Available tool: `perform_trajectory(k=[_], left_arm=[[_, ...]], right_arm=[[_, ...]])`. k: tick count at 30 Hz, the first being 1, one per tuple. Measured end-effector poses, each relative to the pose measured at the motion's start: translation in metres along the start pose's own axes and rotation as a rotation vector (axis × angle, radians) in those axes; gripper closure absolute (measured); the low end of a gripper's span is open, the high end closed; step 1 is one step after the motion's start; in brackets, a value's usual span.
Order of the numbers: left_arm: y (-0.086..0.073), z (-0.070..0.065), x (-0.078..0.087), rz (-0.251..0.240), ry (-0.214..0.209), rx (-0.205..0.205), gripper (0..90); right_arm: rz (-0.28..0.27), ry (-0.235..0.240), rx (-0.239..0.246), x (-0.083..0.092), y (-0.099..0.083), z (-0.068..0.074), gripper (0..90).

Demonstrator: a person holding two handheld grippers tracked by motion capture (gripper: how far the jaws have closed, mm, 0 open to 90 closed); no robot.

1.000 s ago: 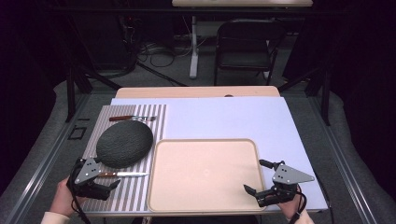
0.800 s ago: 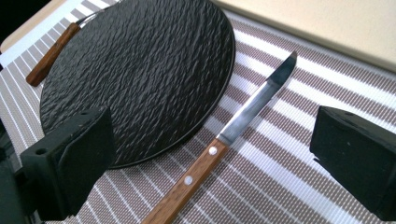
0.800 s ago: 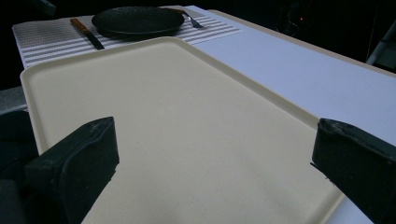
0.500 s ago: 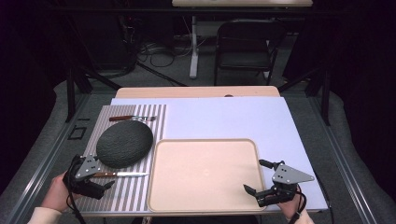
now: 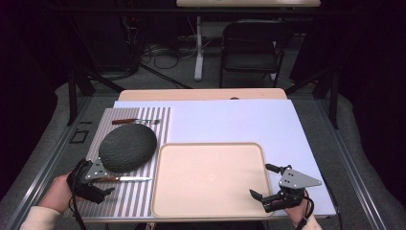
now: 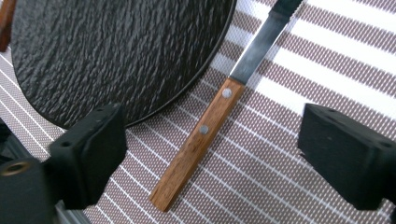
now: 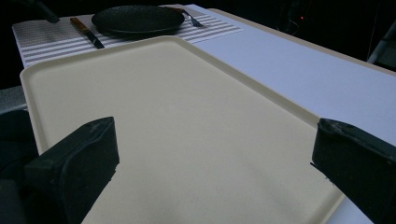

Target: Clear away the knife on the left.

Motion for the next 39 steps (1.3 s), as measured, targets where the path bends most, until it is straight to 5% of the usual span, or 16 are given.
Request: perform_trajectory(k=[15, 39], left_arm=[[-0.001, 0.003, -0.008, 0.155, -0.032, -0.117, 36.9], [0.022, 0.005, -0.025, 0.252, -0.073, -0.333, 64.4]], right_arm=[[0.001, 0.002, -0.004, -0.001, 0.000, 0.000, 0.0], [0.003, 0.008, -0.002, -0.001, 0.000, 0.000, 0.0]])
Point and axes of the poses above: each handheld gripper's, and its own axes: x roughly backward along the jaws, y roughly out of its top, z roughly to its left, the point moved 5 cm from there along -x, roughly forward along the jaws, and after that the axes turned 12 degrees about z, right-handed, at the moved point
